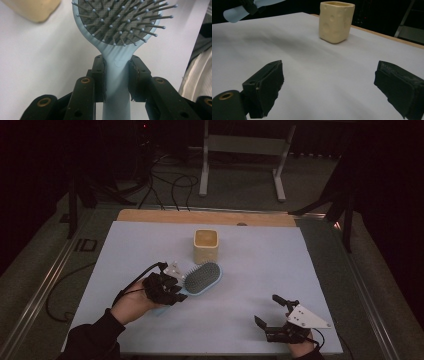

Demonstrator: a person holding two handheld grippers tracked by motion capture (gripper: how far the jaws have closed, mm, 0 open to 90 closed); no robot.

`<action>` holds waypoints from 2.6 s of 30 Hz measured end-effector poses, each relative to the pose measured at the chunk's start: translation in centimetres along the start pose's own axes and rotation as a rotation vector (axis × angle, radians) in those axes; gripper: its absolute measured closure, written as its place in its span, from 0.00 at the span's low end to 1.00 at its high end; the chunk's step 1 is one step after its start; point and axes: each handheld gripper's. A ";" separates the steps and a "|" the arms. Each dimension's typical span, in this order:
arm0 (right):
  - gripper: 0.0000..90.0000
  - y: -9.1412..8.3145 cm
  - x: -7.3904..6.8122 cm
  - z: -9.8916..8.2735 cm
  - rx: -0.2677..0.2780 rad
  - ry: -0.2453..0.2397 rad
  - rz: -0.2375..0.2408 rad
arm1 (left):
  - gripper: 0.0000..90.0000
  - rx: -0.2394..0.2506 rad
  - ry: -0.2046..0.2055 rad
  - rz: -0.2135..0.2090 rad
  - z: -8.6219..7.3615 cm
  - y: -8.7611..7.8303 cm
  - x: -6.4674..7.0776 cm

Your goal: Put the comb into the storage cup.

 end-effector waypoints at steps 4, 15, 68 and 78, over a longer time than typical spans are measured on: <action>0.09 0.0 0.0 0.0 -0.005 0.002 0.000 | 0.78 0.019 0.002 0.013 0.3 -0.3 -0.1; 0.09 0.0 0.0 0.0 -0.007 0.004 0.000 | 0.78 0.071 -0.012 0.050 1.0 -0.9 -0.6; 0.10 0.1 0.1 0.0 -0.004 0.002 0.001 | 0.78 0.340 -0.106 0.226 7.6 -2.8 -5.2; 0.09 0.1 0.1 0.0 -0.002 0.006 0.001 | 0.78 0.373 -0.115 0.229 8.9 -2.3 -6.3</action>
Point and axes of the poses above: each handheld gripper's, and its own axes: y roughly forward along the jaws, z roughly out of its top, x roughly to its right, and after that the axes turned 9 degrees about y, right-handed
